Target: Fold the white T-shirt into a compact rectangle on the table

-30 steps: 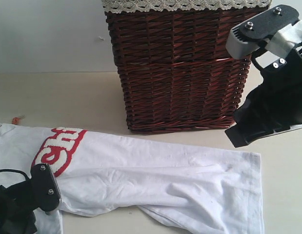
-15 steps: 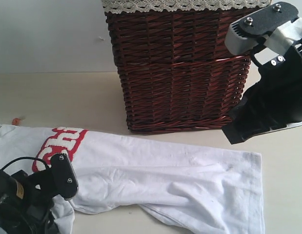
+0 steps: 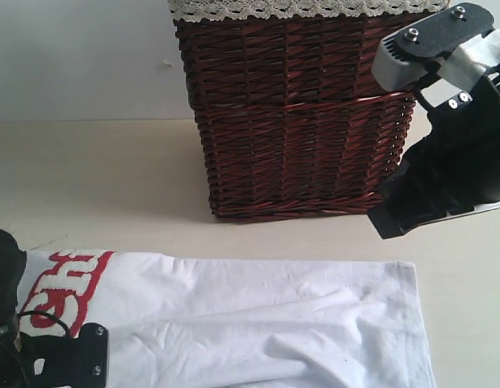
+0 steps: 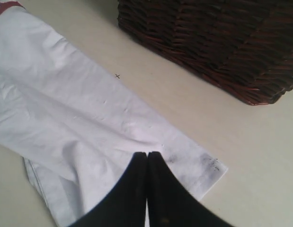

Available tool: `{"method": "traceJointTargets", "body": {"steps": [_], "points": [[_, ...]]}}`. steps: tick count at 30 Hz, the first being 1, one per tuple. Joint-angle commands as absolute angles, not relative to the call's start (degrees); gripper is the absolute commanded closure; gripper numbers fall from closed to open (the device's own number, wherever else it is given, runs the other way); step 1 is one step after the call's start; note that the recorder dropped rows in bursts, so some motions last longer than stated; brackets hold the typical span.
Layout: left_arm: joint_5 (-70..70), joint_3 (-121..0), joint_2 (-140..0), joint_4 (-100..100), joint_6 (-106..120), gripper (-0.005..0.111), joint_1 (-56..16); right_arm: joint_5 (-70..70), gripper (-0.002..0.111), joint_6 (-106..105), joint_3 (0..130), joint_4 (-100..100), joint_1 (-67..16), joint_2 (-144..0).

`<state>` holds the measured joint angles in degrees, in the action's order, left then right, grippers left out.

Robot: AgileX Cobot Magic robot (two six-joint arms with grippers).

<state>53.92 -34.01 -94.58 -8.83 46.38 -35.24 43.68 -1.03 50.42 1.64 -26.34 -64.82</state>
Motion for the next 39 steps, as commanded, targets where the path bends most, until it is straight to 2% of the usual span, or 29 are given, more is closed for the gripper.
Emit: {"method": "traceJointTargets", "body": {"steps": [1,7,10,12,14,15,18,26,28,30,31,32,35,39], "points": [[54.8,-37.2,-92.2,-8.3,51.6,0.106,-35.4,43.0,0.108,-1.4,50.1,1.6,-26.3,-64.4],[58.5,-46.2,-91.1,7.0,53.5,0.106,-35.4,43.0,0.108,-1.4,50.1,1.5,-26.3,-64.4],[51.9,-48.0,-91.1,10.2,55.9,0.105,-35.4,43.0,0.108,-1.4,50.1,0.5,-26.3,-64.4],[45.0,-48.0,-91.2,11.5,56.7,0.093,-35.3,43.0,0.108,-1.4,50.1,0.4,-26.3,-64.4],[40.0,-48.0,-91.6,13.4,56.8,0.070,-35.3,43.0,0.108,-1.4,50.1,0.4,-26.3,-64.4],[37.0,-48.0,-91.8,14.8,56.8,0.052,-35.3,43.0,0.108,-1.4,50.1,-0.4,-26.3,-64.4],[32.7,-48.0,-92.2,15.3,56.7,0.041,-35.3,43.0,0.108,-1.4,50.1,-0.6,-26.3,-64.4],[30.0,-48.0,-92.3,19.5,49.6,0.050,-35.3,43.1,0.108,-1.4,50.1,-0.8,-26.3,-64.4],[31.6,-48.0,-92.3,19.5,44.9,0.062,-35.3,43.1,0.108,-1.4,50.1,-1.2,-26.3,-64.4],[35.9,-48.0,-91.7,19.8,40.6,0.080,-35.3,43.4,0.108,-1.4,50.1,-1.3,-26.3,-64.4],[40.0,-48.0,-90.8,20.3,37.6,0.095,-35.3,43.4,0.108,-1.4,50.1,-1.3,-26.3,-64.4],[41.7,-48.0,-90.5,20.4,36.3,0.103,-35.3,43.4,0.108,-1.4,50.1,-1.3,-26.3,-64.4],[50.1,-48.0,-89.3,14.5,35.5,0.107,-35.3,43.6,0.108,-1.9,50.1,-1.3,-26.3,-64.4],[47.6,-46.4,-89.3,14.6,35.3,0.107,-35.3,44.3,0.108,-1.9,50.1,-1.3,-26.3,-64.4]]}}
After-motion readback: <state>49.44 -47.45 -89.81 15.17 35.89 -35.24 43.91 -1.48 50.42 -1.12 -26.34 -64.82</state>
